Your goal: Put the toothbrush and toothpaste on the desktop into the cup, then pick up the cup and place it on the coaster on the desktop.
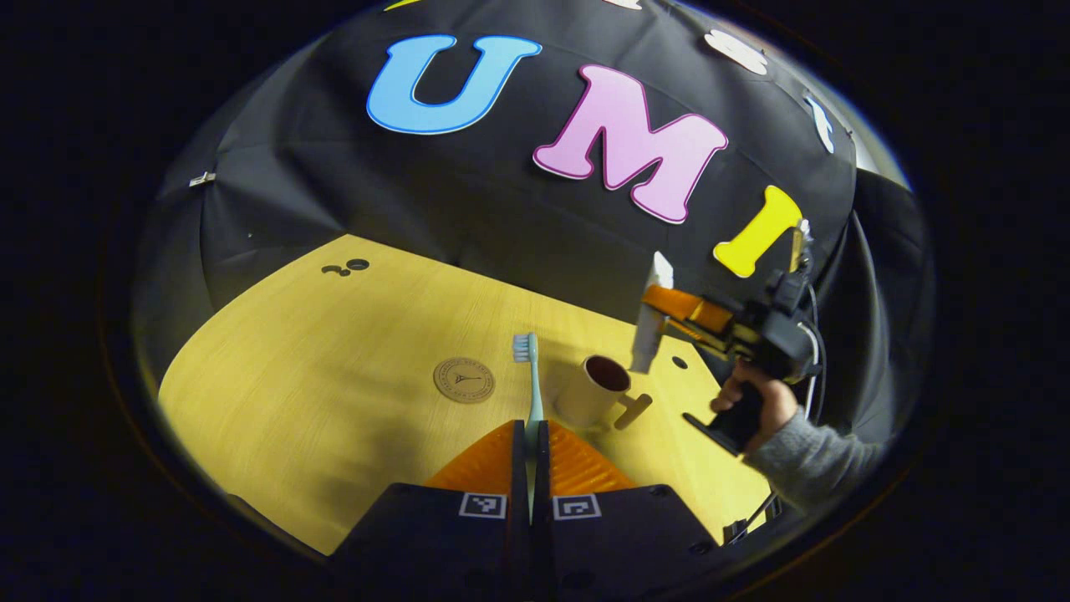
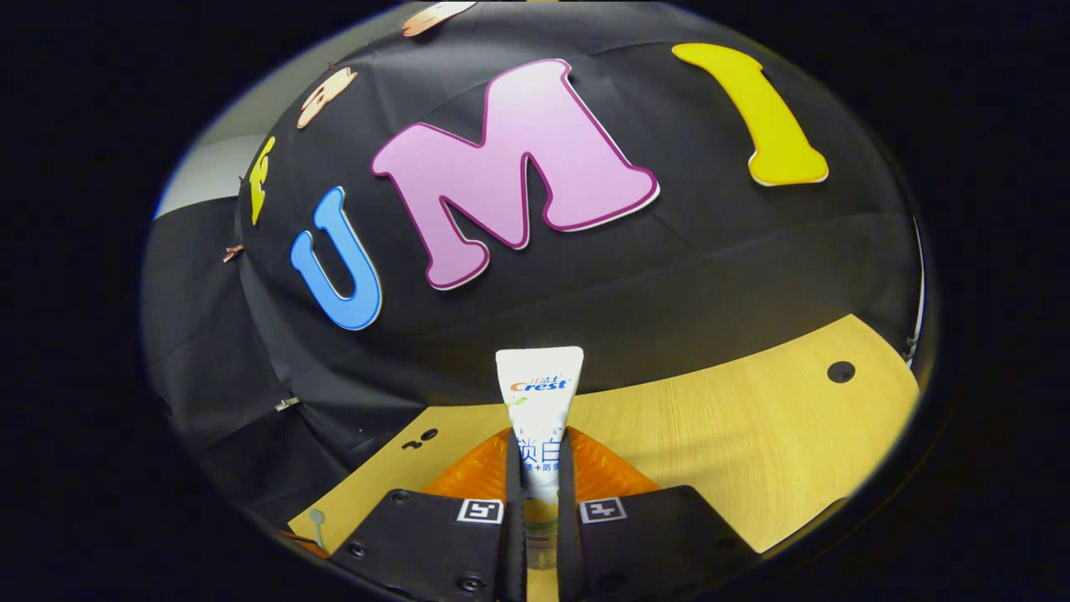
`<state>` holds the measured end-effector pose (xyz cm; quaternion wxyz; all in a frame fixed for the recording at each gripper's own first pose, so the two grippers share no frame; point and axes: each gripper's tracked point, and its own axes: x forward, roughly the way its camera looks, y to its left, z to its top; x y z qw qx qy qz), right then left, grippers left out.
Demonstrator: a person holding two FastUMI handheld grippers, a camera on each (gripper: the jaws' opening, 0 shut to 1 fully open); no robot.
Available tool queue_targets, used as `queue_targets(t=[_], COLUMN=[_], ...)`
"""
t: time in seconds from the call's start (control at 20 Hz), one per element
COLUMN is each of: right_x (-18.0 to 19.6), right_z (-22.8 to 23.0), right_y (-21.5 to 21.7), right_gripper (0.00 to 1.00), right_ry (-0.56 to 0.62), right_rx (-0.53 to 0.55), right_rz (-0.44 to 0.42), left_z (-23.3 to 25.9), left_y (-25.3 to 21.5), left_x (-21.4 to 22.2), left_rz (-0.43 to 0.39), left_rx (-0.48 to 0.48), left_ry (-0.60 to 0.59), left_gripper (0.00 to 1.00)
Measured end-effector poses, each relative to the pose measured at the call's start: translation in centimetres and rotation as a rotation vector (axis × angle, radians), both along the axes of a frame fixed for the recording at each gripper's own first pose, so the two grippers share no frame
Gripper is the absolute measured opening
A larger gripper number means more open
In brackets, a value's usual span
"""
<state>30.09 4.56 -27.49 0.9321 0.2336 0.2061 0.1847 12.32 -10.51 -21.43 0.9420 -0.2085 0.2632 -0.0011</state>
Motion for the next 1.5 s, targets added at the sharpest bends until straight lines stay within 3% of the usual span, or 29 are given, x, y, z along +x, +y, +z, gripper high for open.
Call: queue_targets(t=[0.35,0.6,0.85,0.9,0.95,1.0,1.05,1.1,1.15,1.2,1.25,1.3,1.35,1.5], right_x=[-0.4,-0.9,-2.9,-3.3,-3.3,-3.2,-3.0,-3.0,-2.8,-3.0,-3.1,-3.3,-3.5,-4.4], right_z=[-5.5,-7.3,-8.5,-8.7,-8.3,-7.8,-6.9,-6.0,-5.3,-5.0,-4.6,-4.4,-4.4,-5.2], right_y=[1.3,2.1,1.9,1.8,1.4,0.9,0.3,-0.3,-1.1,-2.0,-3.0,-3.9,-4.8,-7.0], right_gripper=[0.18,0.19,0.3,0.36,0.41,0.31,0.31,0.41,0.31,0.42,0.42,0.32,0.43,0.43], right_ry=[0.007,0.034,0.096,0.107,0.106,0.107,0.1,0.093,0.09,0.089,0.088,0.088,0.089,0.113], right_rx=[-0.123,-0.138,-0.133,-0.127,-0.114,-0.103,-0.087,-0.07,-0.058,-0.052,-0.048,-0.052,-0.06,-0.077], right_rz=[0.078,0.107,0.142,0.147,0.137,0.123,0.108,0.092,0.077,0.064,0.054,0.045,0.036,0.015], left_z=[2.3,4.1,4.5,4.8,4.9,5.1,5.0,5.0,5.1,5.3,5.3,5.3,5.2,4.3], left_y=[-2.3,-3.2,-4.2,-4.4,-4.6,-4.8,-5.0,-5.3,-5.4,-5.6,-5.8,-5.9,-5.9,-5.7], left_x=[5.2,9.2,12.2,12.9,13.5,14.2,14.8,15.4,16.1,16.8,17.4,18.1,18.7,20.4], left_rz=[0.043,0.074,0.088,0.089,0.09,0.091,0.093,0.098,0.105,0.112,0.121,0.128,0.136,0.175], left_rx=[-0.095,-0.118,-0.112,-0.11,-0.106,-0.101,-0.1,-0.101,-0.101,-0.101,-0.101,-0.101,-0.097,-0.074], left_ry=[-0.132,-0.237,-0.293,-0.308,-0.322,-0.332,-0.341,-0.351,-0.363,-0.373,-0.384,-0.393,-0.403,-0.418], left_gripper=[0.06,0.06,0.06,0.06,0.06,0.06,0.06,0.06,0.06,0.06,0.06,0.06,0.06,0.06])
